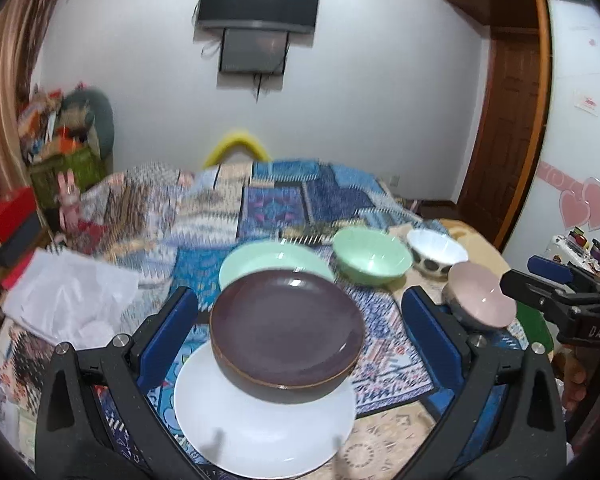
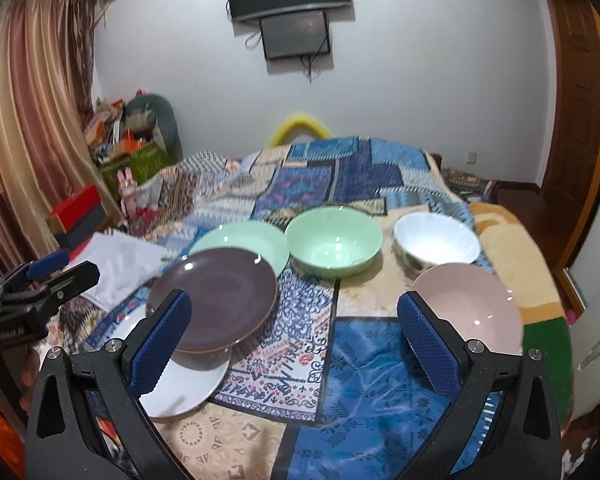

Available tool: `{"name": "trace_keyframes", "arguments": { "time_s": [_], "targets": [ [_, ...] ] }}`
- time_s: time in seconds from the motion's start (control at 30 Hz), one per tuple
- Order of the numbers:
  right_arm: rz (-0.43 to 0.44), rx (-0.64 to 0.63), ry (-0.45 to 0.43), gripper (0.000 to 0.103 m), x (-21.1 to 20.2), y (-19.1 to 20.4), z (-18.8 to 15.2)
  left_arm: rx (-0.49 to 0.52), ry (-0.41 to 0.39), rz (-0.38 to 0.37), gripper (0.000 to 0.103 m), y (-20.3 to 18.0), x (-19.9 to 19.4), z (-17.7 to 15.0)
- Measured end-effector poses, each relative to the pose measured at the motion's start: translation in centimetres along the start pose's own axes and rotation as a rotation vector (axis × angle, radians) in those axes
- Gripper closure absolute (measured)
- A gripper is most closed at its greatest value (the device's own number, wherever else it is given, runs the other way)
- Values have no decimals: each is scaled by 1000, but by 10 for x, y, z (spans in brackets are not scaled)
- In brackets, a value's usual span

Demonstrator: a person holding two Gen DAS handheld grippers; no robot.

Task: Organize plates and bowls
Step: 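Reach both grippers to the dark purple plate and grip its rim, then lift the dark purple plate off the white plate with both grippers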

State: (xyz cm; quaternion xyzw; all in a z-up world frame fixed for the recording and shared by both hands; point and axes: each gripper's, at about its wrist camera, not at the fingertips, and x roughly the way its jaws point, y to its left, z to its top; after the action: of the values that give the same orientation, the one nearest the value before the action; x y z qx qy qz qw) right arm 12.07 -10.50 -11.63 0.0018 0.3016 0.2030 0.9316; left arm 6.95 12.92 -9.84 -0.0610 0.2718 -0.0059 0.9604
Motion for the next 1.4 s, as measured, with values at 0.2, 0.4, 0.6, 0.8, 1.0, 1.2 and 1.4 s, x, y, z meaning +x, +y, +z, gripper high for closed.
{"name": "trace_keyframes", "arguments": {
  "time_s": [0.2, 0.4, 0.6, 0.8, 1.0, 1.2, 1.4],
  "targets": [
    [26, -9, 95, 13, 42, 4, -4, -40, 108, 41, 0, 35, 49, -11],
    [46, -13, 174, 26, 79, 8, -9, -48, 188, 67, 15, 67, 93, -22],
    [63, -17, 238, 37, 108, 15, -11, -118, 282, 25, 29, 99, 134, -31],
    [83, -9, 290, 51, 132, 15, -13, -136, 362, -16, 52, 110, 162, -38],
    [107, 15, 336, 62, 148, 14, -16, -146, 388, -53, 67, 112, 176, -41],
    [128, 28, 373, 71, 159, 15, -19, -123, 395, -69, 74, 107, 179, -41],
    [147, 34, 376, 74, 164, 17, -17, -107, 398, -63, 75, 105, 182, -42]
  ]
}}
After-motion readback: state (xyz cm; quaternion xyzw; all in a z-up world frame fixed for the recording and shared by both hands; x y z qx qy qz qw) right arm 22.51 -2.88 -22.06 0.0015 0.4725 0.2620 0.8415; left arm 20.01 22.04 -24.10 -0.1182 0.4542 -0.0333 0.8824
